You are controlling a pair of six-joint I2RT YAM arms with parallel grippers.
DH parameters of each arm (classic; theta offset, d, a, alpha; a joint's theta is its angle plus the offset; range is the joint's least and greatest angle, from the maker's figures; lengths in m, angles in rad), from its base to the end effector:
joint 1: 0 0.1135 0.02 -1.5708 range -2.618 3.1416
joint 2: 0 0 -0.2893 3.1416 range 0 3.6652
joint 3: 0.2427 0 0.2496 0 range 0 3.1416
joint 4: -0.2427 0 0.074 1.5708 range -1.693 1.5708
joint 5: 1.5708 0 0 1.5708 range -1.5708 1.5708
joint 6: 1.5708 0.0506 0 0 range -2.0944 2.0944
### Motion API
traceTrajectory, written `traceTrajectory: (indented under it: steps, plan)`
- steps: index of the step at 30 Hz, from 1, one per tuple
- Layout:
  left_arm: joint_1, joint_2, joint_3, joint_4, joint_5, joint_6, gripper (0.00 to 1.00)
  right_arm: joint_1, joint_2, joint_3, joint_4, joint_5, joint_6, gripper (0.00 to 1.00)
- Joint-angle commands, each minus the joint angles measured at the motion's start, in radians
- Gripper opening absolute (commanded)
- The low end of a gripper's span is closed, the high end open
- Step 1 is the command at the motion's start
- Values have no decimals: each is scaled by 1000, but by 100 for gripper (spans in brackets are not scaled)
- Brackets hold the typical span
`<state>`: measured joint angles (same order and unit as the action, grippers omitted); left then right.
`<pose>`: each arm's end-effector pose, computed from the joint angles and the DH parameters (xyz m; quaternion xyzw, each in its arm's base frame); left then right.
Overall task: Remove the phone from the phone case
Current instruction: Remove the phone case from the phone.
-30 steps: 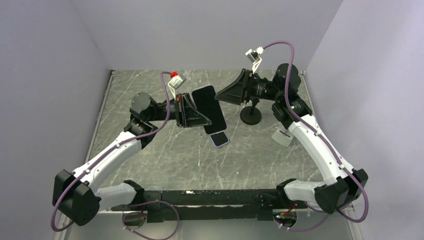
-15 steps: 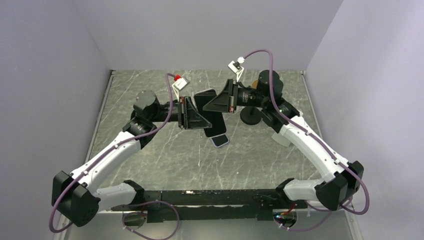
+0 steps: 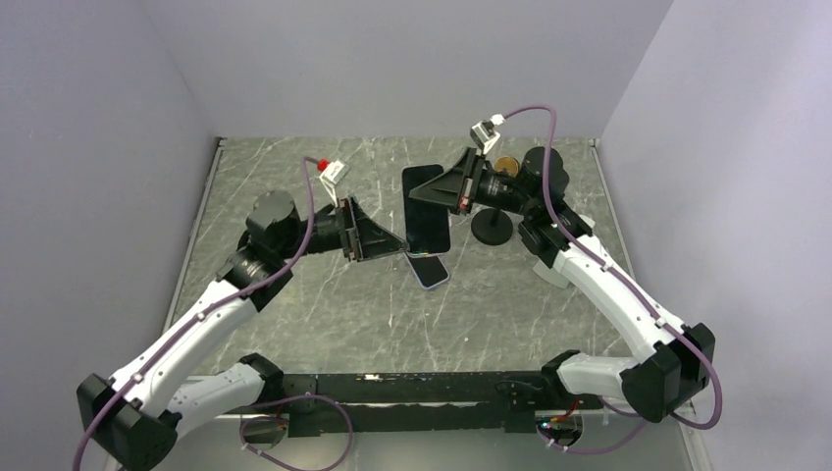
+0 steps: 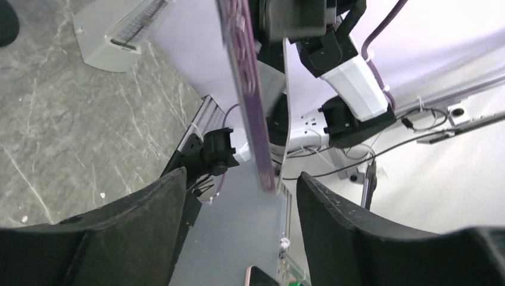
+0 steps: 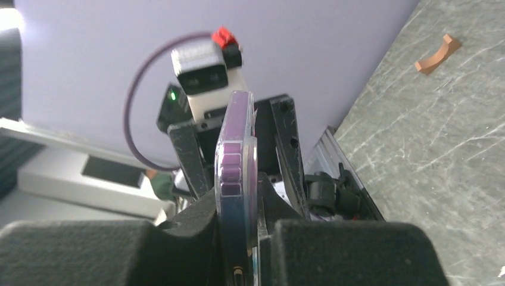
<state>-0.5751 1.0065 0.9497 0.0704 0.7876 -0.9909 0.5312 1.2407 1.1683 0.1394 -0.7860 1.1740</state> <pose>0.1653 -0.1499 0.4056 0.1334 0.6909 -0.6547 0.2759 0.2248 0.1736 0.4368 -0.0661 0.6870 0.6802 0.2470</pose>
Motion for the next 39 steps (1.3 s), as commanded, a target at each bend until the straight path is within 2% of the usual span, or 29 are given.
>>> traceTrajectory:
  steps: [1,2,7,14,19,24,28,33,36,39]
  plan:
    - [-17,-99,-71,50,-171,-95,72,-37,-84,-63,221,60,220,0]
    - [-19,-111,-78,61,-181,-117,70,-45,-89,-74,273,62,244,0]
    - [-36,-120,-117,222,-155,-245,61,-62,-90,-62,287,64,278,0]
    - [-70,-84,-75,272,-153,-254,60,-62,-96,-45,259,76,252,0]
    - [-81,-62,-49,283,-138,-246,53,-61,-110,-53,237,90,235,0]
    - [-94,-25,-27,281,-122,-254,40,-58,-127,-60,218,109,211,0]
    - [-97,-8,-29,311,-109,-279,34,-57,-135,-52,176,116,176,0]
    - [-100,3,-10,308,-86,-257,16,-55,-156,-54,141,136,169,0]
    - [-106,7,0,289,-77,-250,1,-51,-163,-46,120,150,161,0]
    - [-112,9,-25,329,-77,-278,0,-50,-165,-27,72,159,146,0]
